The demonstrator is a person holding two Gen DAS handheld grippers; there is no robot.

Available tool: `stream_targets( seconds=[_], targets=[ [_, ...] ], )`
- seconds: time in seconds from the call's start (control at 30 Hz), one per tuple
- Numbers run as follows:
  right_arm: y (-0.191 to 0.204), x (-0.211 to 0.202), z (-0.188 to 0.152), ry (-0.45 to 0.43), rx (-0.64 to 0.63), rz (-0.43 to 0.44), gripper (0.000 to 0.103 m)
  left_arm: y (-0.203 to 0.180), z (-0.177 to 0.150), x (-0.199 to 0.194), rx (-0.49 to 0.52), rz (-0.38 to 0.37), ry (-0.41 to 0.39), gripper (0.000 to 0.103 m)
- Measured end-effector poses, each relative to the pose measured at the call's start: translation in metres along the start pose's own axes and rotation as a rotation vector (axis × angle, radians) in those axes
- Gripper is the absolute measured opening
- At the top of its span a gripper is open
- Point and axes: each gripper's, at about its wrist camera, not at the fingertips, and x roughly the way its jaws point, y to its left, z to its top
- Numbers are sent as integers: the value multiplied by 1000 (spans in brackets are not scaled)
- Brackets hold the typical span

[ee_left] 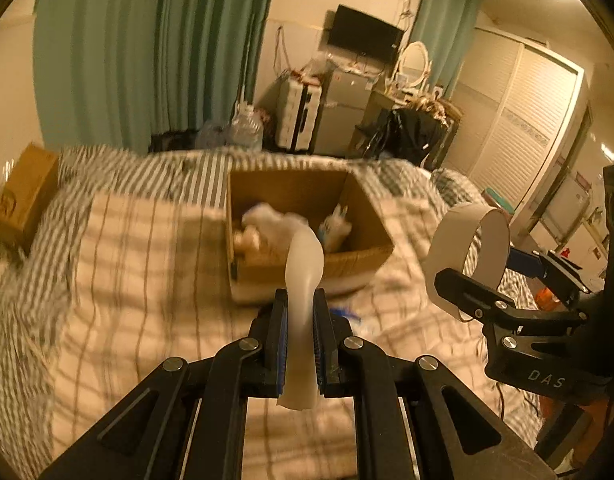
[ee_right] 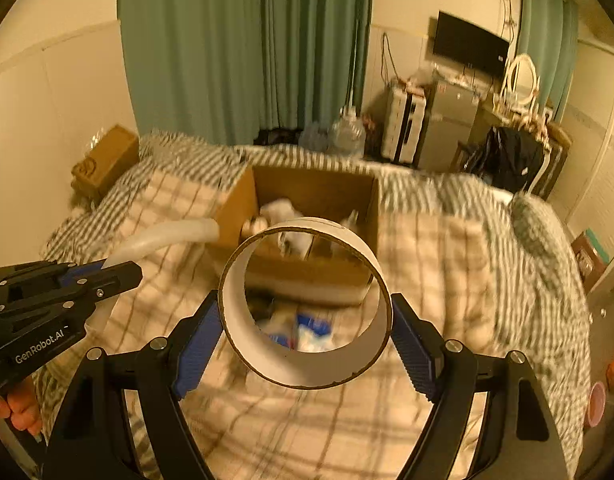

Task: Organize objects
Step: 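Lower the tube and tape roll into the box and open both tools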

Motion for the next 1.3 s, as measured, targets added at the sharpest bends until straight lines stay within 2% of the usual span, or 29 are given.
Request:
stream_targets(
  seconds=[0.27, 0.5, 0.77, 0.97, 1.03, 1.1, 1.17, 1.2, 1.23, 1.3],
  targets=[
    [-11, 8, 65, -73, -10, 15, 80, -4, 59, 27, 29, 14, -40, 10],
    [-25, 64, 113, -67, 4, 29, 80, 9, 88, 93, 26, 26, -5, 10],
    [-38, 148, 117, 19, 23, 35, 80, 18, 83, 165, 25, 22, 60, 10],
    [-53, 178, 107, 50, 58, 55, 81, 18, 77, 185, 34, 19, 79, 12],
    [-57, 178, 107, 38, 80, 54, 81, 17, 77, 184, 26, 20, 80, 19],
    [-61, 173, 108, 36, 100, 64, 99, 17, 77, 182, 24, 22, 93, 29],
    [-63, 161, 111, 12, 104, 44, 102, 16, 78, 175, 26, 47, 92, 66],
    [-64, 154, 113, -2, 101, 36, 103, 15, 79, 168, 26, 68, 75, 73],
    [-65, 148, 114, -7, 97, 30, 103, 15, 79, 160, 24, 83, 51, 79],
    [-68, 132, 117, -11, 89, 18, 103, 14, 82, 145, 22, 98, 34, 79]
  ],
)
